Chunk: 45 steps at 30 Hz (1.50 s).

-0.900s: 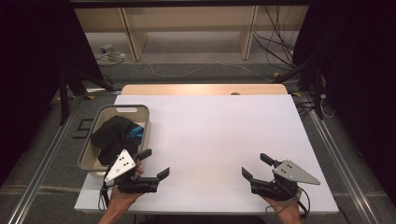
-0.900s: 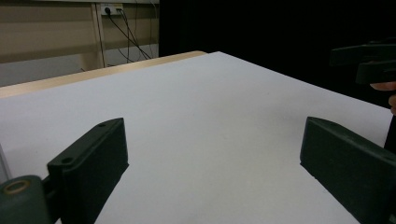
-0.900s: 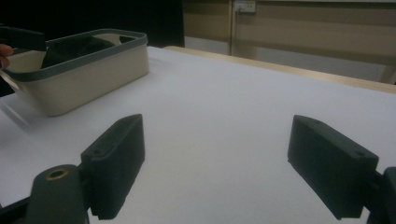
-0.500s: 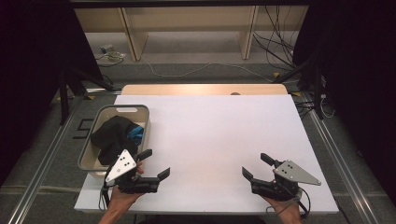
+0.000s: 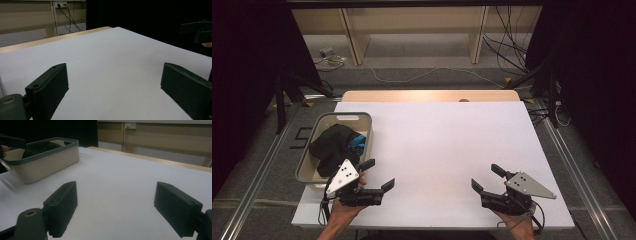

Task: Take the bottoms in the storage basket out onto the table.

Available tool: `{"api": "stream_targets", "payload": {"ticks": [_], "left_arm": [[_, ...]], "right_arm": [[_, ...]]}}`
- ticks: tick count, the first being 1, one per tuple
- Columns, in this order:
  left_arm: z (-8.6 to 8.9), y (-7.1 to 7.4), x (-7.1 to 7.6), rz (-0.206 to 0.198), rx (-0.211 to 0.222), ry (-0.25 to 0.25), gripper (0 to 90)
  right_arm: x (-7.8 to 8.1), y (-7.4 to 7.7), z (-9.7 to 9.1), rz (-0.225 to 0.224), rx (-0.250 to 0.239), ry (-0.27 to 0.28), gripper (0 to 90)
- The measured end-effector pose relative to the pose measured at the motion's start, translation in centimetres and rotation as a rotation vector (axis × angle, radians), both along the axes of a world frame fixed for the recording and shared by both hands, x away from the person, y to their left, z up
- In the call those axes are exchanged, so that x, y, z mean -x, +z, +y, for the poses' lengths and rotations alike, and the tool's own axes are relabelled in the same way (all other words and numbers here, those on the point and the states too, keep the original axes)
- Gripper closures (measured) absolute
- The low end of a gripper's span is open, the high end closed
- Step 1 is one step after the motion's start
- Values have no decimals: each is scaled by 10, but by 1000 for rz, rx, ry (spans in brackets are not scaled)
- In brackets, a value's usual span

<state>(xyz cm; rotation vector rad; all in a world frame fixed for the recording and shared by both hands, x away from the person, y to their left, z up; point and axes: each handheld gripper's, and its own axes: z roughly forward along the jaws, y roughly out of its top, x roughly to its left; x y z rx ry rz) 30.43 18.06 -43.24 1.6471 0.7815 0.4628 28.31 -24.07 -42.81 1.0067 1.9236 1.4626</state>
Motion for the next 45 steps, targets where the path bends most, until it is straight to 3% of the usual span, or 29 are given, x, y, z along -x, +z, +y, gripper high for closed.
{"api": "stream_targets", "payload": {"ticks": [17,24,29,45], "left_arm": [[0,10,-12,-5,-11,56,71],[4,15,-23,20,20,56,70],[5,19,-29,21,2,65,70],[8,23,-59,78,-22,113,70]], "right_arm": [[0,0,-1,-1,-4,-4,199],[-2,0,-2,3,-11,-10,200],[-2,-1,-1,5,-10,-9,199],[-3,-2,-1,9,-7,-6,200]]}}
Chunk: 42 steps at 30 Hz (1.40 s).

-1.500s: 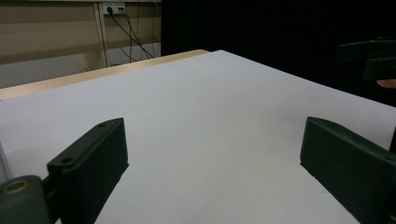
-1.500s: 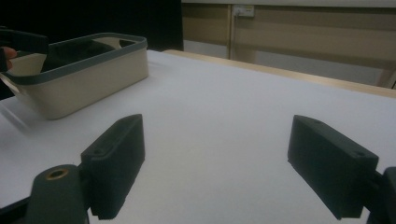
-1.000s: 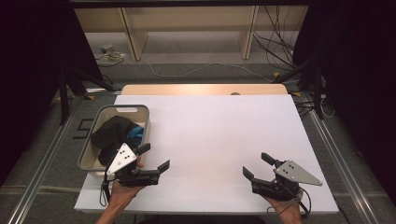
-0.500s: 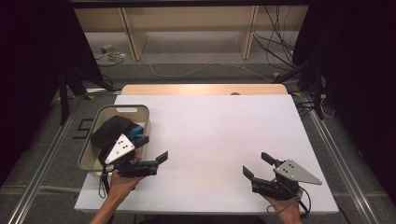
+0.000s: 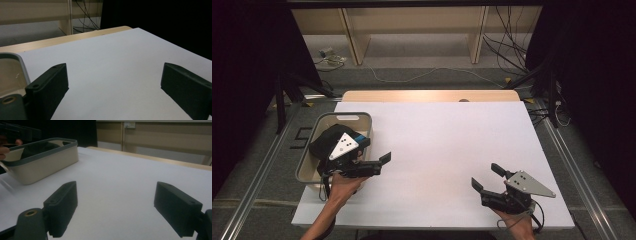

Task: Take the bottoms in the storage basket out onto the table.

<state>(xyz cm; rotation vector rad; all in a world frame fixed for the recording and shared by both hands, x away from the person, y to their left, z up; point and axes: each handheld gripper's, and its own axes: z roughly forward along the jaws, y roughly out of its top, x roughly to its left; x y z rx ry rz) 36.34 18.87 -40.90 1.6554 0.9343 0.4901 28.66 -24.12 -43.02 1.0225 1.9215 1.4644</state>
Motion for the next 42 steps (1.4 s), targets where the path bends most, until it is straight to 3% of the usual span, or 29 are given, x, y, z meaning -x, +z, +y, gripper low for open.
{"api": "stream_targets", "payload": {"ticks": [5,8,12,19,24,35,42], "left_arm": [[3,2,-8,4,2,19,70],[3,1,-16,14,-24,25,70],[6,1,-26,45,-14,18,73],[7,-1,-46,78,-72,37,74],[10,-6,-51,78,-102,56,75],[16,-5,-60,89,-102,81,78],[28,-5,-64,111,-72,96,80]], "right_arm": [[0,0,0,0,-1,2,200],[0,0,0,1,0,3,200],[-1,0,0,3,-2,3,199],[-2,-1,1,3,3,2,199],[-2,-1,0,1,0,5,199],[-2,-3,4,2,15,19,200],[-2,-3,4,5,15,23,199]]}}
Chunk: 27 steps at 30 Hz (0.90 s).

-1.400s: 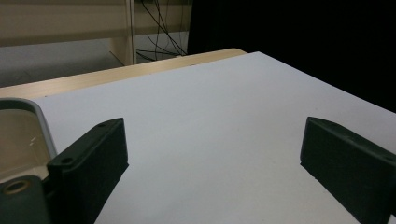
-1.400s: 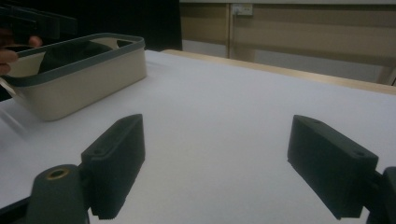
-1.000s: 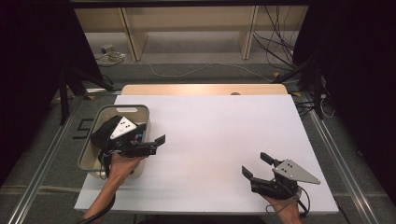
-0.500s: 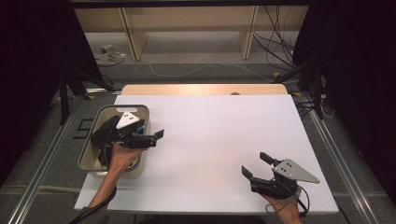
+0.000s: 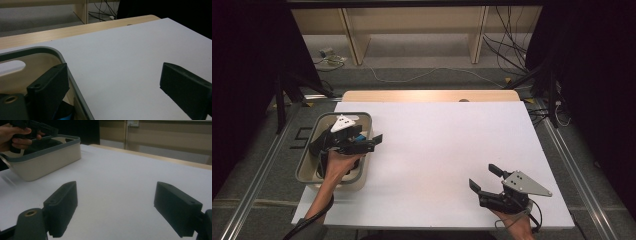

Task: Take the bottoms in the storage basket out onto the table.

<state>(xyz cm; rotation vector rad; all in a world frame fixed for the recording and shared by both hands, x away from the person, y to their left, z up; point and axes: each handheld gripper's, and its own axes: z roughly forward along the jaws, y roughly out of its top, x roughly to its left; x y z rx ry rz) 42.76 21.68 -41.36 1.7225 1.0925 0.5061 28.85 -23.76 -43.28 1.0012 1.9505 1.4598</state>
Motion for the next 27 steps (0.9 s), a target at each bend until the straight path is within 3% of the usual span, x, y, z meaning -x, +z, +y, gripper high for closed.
{"api": "stream_targets", "payload": {"ticks": [12,18,21,24,27], "left_arm": [[21,9,-4,-3,-31,49,83],[24,8,-8,31,-71,75,83],[29,11,-9,53,-129,99,83],[37,15,-10,66,-110,116,83],[43,17,-13,85,-130,143,84]], "right_arm": [[0,0,1,1,1,3,199],[0,0,1,3,1,4,199],[0,0,0,3,1,4,199],[0,0,0,4,2,2,199],[-1,0,0,8,1,-1,199]]}}
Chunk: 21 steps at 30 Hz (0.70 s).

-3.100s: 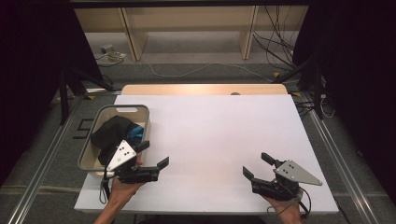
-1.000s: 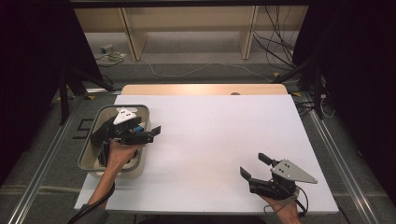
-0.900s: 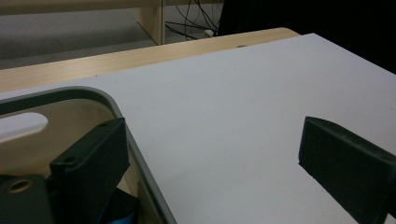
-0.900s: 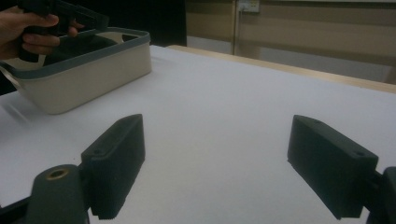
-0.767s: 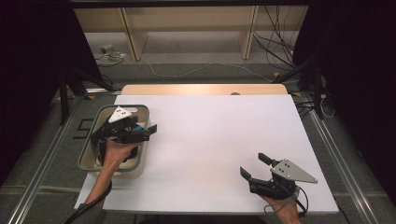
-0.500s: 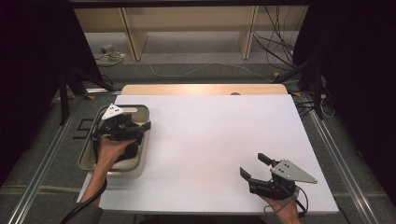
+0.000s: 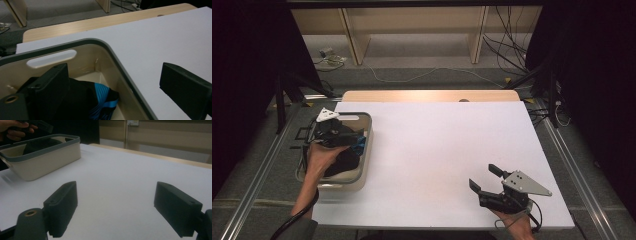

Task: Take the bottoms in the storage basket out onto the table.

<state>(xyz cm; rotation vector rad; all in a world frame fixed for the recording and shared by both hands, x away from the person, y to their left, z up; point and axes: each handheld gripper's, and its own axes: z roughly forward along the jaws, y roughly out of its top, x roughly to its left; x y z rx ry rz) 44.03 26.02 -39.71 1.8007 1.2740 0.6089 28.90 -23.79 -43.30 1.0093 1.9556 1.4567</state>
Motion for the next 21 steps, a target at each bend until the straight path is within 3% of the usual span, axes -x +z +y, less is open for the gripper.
{"api": "stream_targets", "payload": {"ticks": [6,14,21], "left_arm": [[9,-1,-5,47,-35,31,85],[25,-3,-16,122,-28,81,88],[30,-7,-23,173,-59,105,92]], "right_arm": [[-1,0,-1,4,-3,-4,199],[-1,-1,0,6,0,1,199],[-1,-1,0,7,1,2,199]]}}
